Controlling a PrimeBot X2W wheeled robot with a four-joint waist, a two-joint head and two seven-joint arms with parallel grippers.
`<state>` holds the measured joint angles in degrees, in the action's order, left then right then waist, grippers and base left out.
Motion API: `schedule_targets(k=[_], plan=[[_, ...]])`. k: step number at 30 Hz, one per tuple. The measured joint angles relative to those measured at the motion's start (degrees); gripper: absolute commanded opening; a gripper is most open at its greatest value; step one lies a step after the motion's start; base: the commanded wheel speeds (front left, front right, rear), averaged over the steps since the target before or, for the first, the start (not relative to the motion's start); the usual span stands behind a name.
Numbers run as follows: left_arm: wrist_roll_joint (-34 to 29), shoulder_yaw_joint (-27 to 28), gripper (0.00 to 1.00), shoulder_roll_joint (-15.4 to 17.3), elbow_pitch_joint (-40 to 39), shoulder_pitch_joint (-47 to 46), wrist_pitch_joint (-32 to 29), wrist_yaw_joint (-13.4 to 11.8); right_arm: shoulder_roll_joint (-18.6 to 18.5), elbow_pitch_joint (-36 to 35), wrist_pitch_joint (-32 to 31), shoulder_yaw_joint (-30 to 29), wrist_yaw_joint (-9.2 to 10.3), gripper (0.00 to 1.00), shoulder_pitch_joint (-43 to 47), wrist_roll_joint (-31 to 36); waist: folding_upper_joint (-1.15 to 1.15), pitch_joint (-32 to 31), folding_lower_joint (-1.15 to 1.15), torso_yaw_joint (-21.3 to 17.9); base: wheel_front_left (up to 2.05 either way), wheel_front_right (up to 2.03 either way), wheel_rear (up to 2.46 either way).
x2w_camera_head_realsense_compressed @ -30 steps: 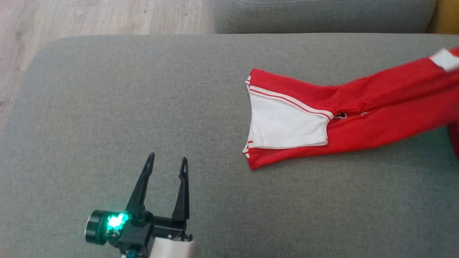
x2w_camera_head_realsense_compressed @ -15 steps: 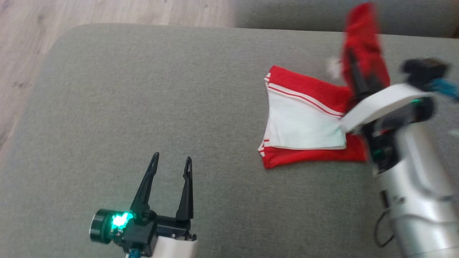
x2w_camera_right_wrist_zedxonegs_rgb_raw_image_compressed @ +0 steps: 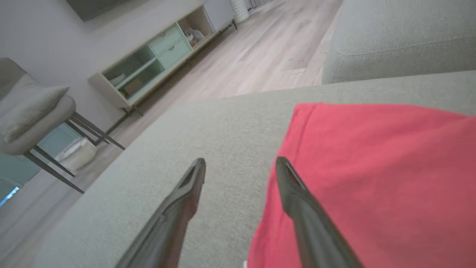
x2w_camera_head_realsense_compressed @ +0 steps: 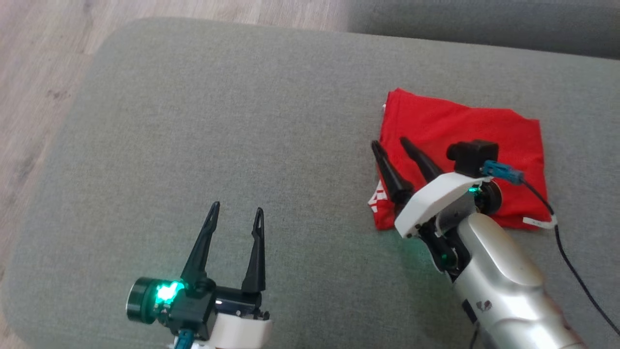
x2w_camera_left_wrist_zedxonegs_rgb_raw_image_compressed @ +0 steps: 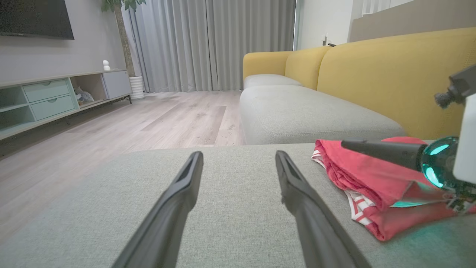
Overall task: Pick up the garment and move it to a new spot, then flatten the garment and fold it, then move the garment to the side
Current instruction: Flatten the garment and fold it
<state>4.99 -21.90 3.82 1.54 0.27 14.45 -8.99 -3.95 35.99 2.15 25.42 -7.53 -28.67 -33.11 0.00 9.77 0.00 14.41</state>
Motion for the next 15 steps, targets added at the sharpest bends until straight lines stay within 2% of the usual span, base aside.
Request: schedule_targets(k=[4, 11, 15], plan=[[0.0, 0.3, 1.00, -0.1, 0.1, 0.1, 0.0, 0.0, 0.0, -0.3, 3.4, -0.2, 0.00, 1.00, -0.1, -1.1, 0.00, -1.1, 0.00, -0.6, 0.00, 0.00, 0.00], [0.1, 1.8, 1.00, -0.2, 0.4, 1.2, 0.0, 0.0, -0.4, -1.9, 10.4, -8.8, 0.00, 1.00, 1.0, 2.8, 0.00, -4.9, 0.00, -2.7, 0.00, 0.00, 0.00], [0.7, 2.4, 1.00, -0.3, 1.7, 3.6, 0.0, 0.5, -3.7, -5.1, 12.1, -11.7, 0.00, 1.00, 7.8, 4.3, 0.00, -8.2, -0.01, -4.1, 0.00, 0.00, 0.00]])
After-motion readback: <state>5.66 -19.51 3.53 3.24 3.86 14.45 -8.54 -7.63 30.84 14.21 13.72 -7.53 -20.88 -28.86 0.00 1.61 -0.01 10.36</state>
